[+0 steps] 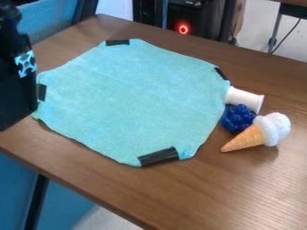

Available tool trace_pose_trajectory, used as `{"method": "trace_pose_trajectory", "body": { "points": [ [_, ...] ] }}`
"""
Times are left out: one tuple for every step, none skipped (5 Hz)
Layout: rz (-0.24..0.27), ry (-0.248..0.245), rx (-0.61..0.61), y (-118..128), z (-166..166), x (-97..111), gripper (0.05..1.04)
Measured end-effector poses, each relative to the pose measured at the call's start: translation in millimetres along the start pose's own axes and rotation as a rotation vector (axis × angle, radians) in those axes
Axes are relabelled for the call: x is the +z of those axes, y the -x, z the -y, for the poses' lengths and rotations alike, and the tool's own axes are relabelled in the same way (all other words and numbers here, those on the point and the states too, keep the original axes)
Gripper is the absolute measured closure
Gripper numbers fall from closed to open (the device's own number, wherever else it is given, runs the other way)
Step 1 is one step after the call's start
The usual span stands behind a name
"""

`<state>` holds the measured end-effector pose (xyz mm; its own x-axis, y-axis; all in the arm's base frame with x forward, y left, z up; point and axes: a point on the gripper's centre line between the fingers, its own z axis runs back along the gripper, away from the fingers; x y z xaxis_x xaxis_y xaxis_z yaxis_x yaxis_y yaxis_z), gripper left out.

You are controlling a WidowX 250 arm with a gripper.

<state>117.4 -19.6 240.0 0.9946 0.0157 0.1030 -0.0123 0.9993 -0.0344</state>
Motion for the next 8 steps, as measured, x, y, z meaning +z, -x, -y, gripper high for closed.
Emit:
{"method": "trace_pose_trajectory", "body": {
  "points": [
    [-0.002, -0.005, 0.003, 0, 0, -2, 0.083],
    [0.068, -0.041, -0.125, -13, 12, -10, 0.083],
    [0.095, -0.076, -0.225, -40, 27, -27, 0.083],
    [0.078, -0.157, -0.284, -69, 37, -55, 0.083],
    [0.079, -0.181, -0.353, -92, 45, -79, 0.083],
    [0.231, -0.309, -0.326, -123, 65, -99, 0.083],
    [0.289, -0.283, -0.311, -148, 77, -102, 0.083],
    [0.303, -0.269, -0.287, -170, 91, -104, 0.083]
  ]
}}
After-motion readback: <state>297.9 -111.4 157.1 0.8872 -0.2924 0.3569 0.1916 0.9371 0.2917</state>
